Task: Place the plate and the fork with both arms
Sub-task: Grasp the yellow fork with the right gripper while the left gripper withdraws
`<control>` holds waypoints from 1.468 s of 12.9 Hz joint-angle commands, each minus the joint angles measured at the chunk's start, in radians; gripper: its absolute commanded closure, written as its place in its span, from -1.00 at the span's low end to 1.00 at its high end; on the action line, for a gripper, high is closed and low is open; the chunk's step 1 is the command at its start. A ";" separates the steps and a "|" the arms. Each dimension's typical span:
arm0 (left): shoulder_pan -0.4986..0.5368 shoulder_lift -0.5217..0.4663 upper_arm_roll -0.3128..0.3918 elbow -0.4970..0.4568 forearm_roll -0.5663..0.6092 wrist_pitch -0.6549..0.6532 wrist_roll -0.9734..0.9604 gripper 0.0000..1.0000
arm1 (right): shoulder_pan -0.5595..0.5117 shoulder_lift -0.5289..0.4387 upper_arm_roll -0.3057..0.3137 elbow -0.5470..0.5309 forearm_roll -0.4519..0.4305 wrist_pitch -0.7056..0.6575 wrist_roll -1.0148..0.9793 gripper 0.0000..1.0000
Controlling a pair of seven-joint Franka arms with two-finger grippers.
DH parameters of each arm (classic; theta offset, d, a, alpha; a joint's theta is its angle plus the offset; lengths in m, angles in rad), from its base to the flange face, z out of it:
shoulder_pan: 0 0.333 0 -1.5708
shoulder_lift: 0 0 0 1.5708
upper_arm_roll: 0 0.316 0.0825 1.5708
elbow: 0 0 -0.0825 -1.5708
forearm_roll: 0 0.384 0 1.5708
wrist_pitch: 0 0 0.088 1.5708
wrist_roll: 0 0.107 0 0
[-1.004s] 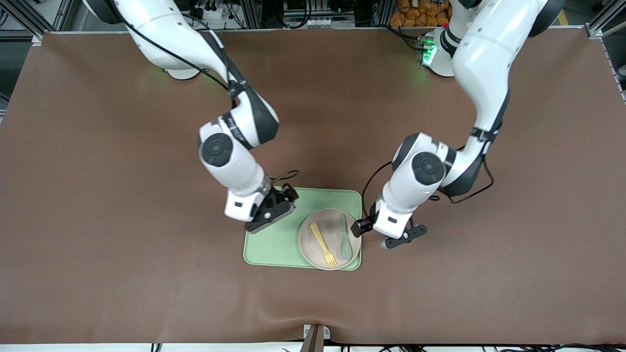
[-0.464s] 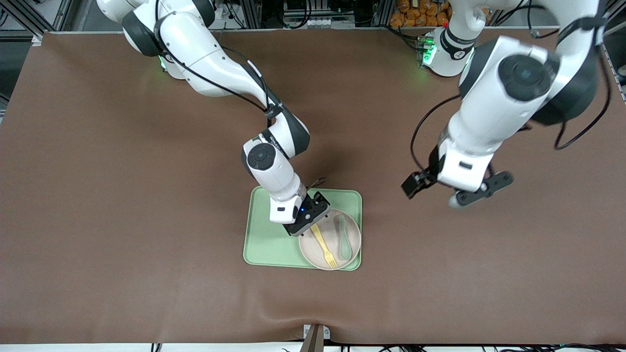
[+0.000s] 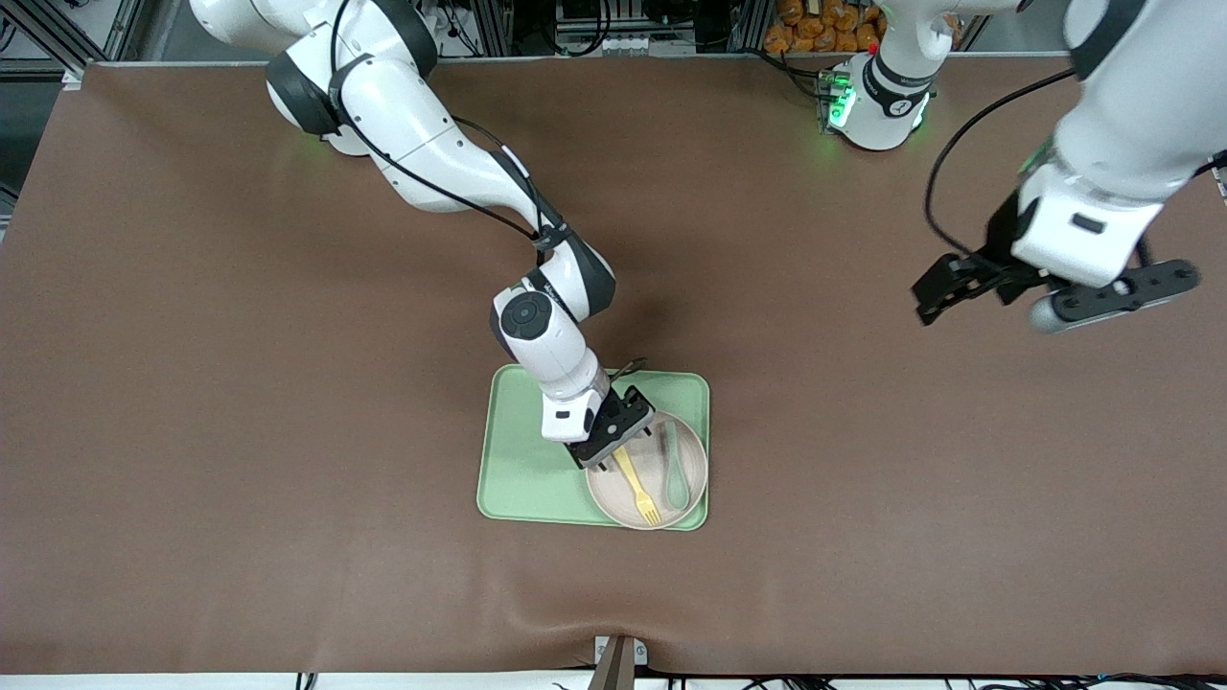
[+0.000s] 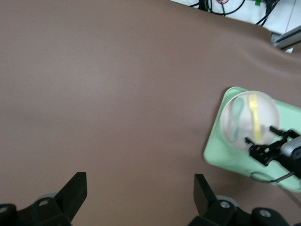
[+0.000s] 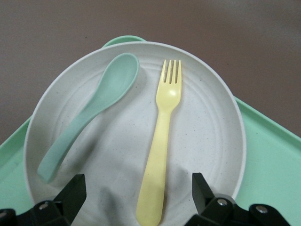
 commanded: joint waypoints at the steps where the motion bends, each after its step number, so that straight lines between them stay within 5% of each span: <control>1: 0.087 -0.057 -0.010 -0.032 -0.054 -0.036 0.184 -1.00 | 0.008 0.028 -0.007 0.043 0.001 0.019 0.003 -1.00; 7: 0.153 -0.075 -0.001 -0.032 -0.050 -0.087 0.418 -1.00 | 0.006 0.043 -0.008 0.043 0.000 0.062 -0.001 -1.00; 9: 0.018 -0.080 0.117 -0.035 -0.045 -0.091 0.451 -1.00 | 0.008 0.048 -0.008 0.035 0.000 0.089 -0.004 -1.00; 10: -0.112 -0.086 0.250 -0.033 -0.045 -0.145 0.450 -1.00 | 0.008 0.051 -0.008 0.032 -0.003 0.103 -0.005 -1.00; 11: -0.144 -0.089 0.281 -0.032 -0.054 -0.163 0.447 -1.00 | 0.006 0.055 -0.008 0.034 -0.005 0.106 -0.007 -1.00; 15: -0.039 -0.092 0.158 -0.032 -0.057 -0.171 0.439 -1.00 | 0.006 0.055 -0.010 0.011 -0.007 0.128 -0.008 -1.00; 18: -0.036 -0.104 0.162 -0.033 -0.057 -0.165 0.445 -1.00 | 0.008 0.055 -0.010 -0.018 -0.007 0.192 -0.008 -0.98; 19: -0.036 -0.104 0.161 -0.033 -0.057 -0.163 0.445 -1.00 | 0.008 0.055 -0.010 -0.018 -0.007 0.192 -0.008 -0.50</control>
